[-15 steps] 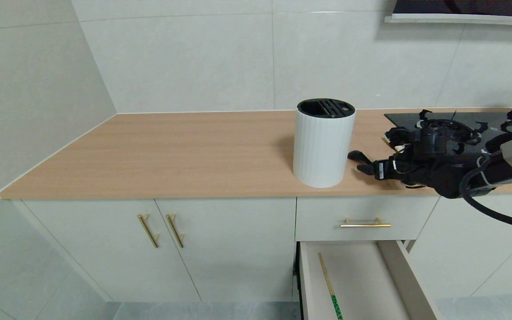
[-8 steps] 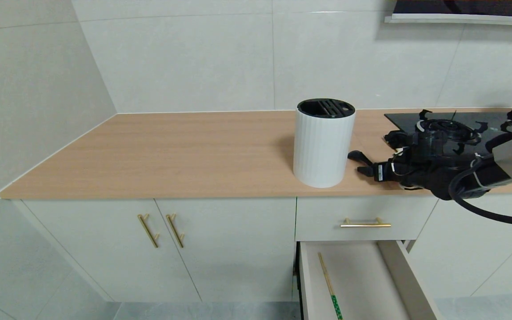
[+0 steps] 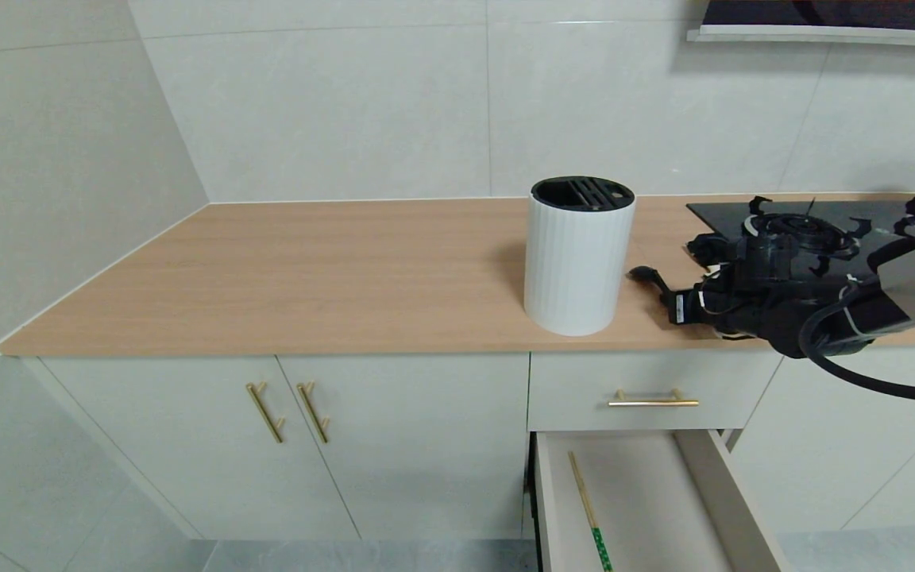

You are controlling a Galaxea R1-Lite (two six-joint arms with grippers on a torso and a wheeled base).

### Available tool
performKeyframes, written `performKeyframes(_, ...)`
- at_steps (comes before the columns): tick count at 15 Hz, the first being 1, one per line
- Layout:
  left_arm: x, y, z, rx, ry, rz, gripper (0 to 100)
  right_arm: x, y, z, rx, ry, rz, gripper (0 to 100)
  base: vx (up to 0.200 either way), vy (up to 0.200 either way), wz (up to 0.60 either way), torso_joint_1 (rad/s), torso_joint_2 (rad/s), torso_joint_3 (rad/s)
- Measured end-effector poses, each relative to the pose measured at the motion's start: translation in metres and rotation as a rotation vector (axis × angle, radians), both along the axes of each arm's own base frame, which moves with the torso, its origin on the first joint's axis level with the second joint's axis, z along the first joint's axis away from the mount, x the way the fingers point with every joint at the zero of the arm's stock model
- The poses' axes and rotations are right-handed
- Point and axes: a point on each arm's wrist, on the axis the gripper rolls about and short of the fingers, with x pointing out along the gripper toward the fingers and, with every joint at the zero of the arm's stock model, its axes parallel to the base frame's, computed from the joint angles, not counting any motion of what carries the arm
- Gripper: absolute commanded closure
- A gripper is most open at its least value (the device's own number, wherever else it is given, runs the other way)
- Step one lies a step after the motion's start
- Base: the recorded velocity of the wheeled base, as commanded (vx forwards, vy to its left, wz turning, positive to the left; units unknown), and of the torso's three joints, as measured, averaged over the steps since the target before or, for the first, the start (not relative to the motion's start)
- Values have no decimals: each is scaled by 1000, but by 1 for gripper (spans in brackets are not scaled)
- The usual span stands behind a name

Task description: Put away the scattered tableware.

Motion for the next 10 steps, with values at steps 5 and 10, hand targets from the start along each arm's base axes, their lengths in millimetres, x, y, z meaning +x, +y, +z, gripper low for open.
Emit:
performKeyframes(5,0,0,0,0,0,0,0,-2,0,2,-1,7,-1,100,0,0,0,0,0,0)
performKeyframes(10,0,0,0,0,0,0,0,-17,-1,21,-15,71,-34,100,0,0,0,0,0,0)
